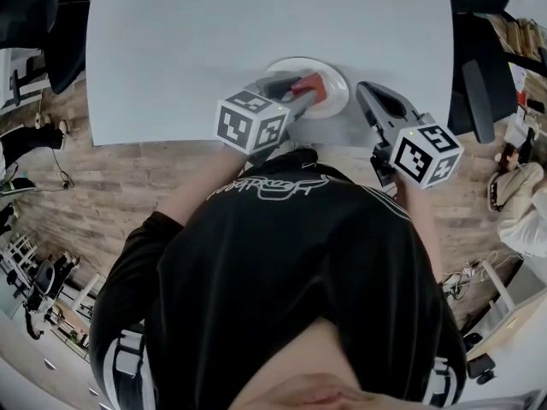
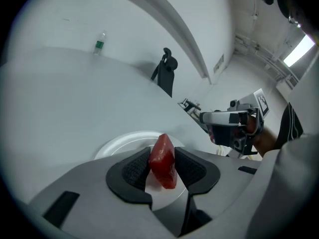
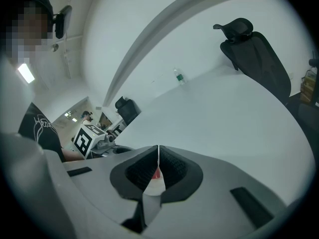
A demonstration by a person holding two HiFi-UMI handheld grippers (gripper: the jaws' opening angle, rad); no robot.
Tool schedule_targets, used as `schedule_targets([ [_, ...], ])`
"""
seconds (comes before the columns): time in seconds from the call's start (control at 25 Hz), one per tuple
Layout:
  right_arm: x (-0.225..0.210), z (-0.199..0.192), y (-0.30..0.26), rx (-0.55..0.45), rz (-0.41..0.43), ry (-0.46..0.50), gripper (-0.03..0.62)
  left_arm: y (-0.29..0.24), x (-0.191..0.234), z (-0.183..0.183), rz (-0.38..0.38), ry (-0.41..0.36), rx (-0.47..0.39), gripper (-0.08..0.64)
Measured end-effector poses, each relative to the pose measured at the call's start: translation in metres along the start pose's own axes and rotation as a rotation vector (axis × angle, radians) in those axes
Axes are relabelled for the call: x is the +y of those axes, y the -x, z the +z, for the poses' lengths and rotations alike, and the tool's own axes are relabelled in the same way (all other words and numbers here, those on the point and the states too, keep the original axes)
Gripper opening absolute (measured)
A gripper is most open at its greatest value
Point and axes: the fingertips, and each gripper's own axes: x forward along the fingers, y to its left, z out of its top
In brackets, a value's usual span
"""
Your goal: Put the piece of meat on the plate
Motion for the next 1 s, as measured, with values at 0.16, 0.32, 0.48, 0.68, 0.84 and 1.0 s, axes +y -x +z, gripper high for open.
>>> schedule_targets([
  [0.16, -0.003, -0.001, 0.000, 0.000, -0.001, -0.004, 0.014, -0.002, 0.001, 0.002, 0.003, -0.011, 0.003, 0.156],
  [0.32, -0.004, -0.001, -0.001, -0.002, 0.001, -0.004, 0.014, -0.002, 0.003, 0.003, 0.010, -0.014, 0.004, 0.171],
  [0.48, -0.004, -0.002, 0.000, -0.006, 0.004, -0.007, 0.014, -0.002, 0.003, 0.002, 0.030, -0.031, 0.013, 0.187],
  [0.68, -0.005, -0.005, 0.004, -0.003, 0.009, -0.013, 0.014, 0.001, 0.006, 0.002, 0.070, -0.052, 0.020, 0.201],
  [0.84, -0.006, -0.007, 0.002, 0.009, 0.012, -0.010, 0.014, 0.004, 0.013, 0.003, 0.103, -0.057, 0.013, 0.230],
  [1.0, -0.005, -0.007, 0.002, 0.026, 0.013, 0.018, 0.014, 0.008, 0.012, 0.009, 0.108, -0.050, -0.019, 0.232],
])
